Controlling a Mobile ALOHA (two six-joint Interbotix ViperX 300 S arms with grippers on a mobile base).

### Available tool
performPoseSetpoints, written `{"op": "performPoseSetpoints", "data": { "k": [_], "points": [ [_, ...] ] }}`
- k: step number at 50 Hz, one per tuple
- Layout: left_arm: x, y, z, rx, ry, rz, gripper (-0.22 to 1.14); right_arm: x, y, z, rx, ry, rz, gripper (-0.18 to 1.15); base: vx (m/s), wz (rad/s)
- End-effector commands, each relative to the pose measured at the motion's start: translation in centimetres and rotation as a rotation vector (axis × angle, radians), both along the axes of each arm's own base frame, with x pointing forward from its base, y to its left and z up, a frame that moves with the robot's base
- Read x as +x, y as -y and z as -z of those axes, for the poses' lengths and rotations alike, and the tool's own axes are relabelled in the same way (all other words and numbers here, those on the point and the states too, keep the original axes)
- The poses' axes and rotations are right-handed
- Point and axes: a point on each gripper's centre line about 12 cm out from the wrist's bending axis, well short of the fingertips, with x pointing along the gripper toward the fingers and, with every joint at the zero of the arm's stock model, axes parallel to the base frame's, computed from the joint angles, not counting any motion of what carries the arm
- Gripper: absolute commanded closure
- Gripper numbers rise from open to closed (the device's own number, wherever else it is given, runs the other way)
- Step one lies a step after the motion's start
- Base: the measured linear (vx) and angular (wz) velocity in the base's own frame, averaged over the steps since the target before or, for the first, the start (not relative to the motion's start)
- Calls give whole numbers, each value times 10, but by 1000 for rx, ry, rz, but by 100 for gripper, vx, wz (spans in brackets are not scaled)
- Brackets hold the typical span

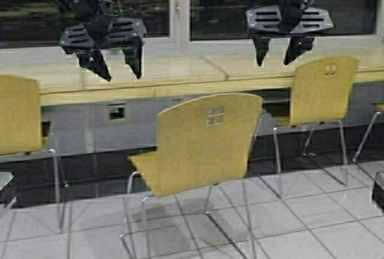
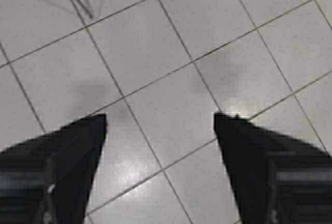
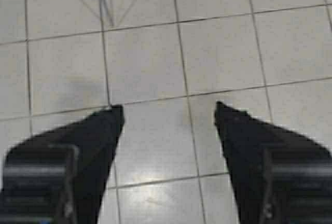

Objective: Push the chairs under the table

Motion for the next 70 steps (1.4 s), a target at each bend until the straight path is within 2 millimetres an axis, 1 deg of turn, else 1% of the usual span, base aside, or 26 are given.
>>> {"op": "performPoseSetpoints", "data": {
  "k": [1, 14, 19, 35, 48, 51, 58, 61, 65, 70],
  "points": [
    [5, 1, -12, -14, 31, -2, -4, 5, -3, -15, 10, 33, 2, 7, 21, -20],
    [5, 2, -10, -11, 29, 0, -4, 5, -2, -18, 10, 36, 10, 7, 22, -17],
    [6, 2, -10, -11, 29, 0, -4, 5, -2, -14, 13, 26, 17, 7, 24, -19],
    [8, 3, -18, -22, 43, -3, -4, 7, -3, -15, 22, 28, 26, 7, 26, -15],
    [7, 3, -19, -22, 43, -1, -4, 8, -3, -14, 22, 27, 26, 7, 27, -4],
    [7, 2, -18, -22, 38, -3, -4, 7, -3, -13, 21, 24, 27, 7, 33, -2],
    [3, 2, -24, -74, 22, -46, -4, 3, -2, -9, 26, 10, 36, 7, 33, -8],
    [0, 2, -22, -124, -7, -99, -4, 0, -2, -7, 28, 2, 40, 7, 32, -6],
    [-4, 1, -13, -185, -53, -178, -4, -1, -2, -6, 40, -4, 50, 7, 31, -4],
    [-13, -3, 6, -256, -133, -298, -4, -4, -8, -5, 63, -16, 50, 7, 29, 3]
  ]
}}
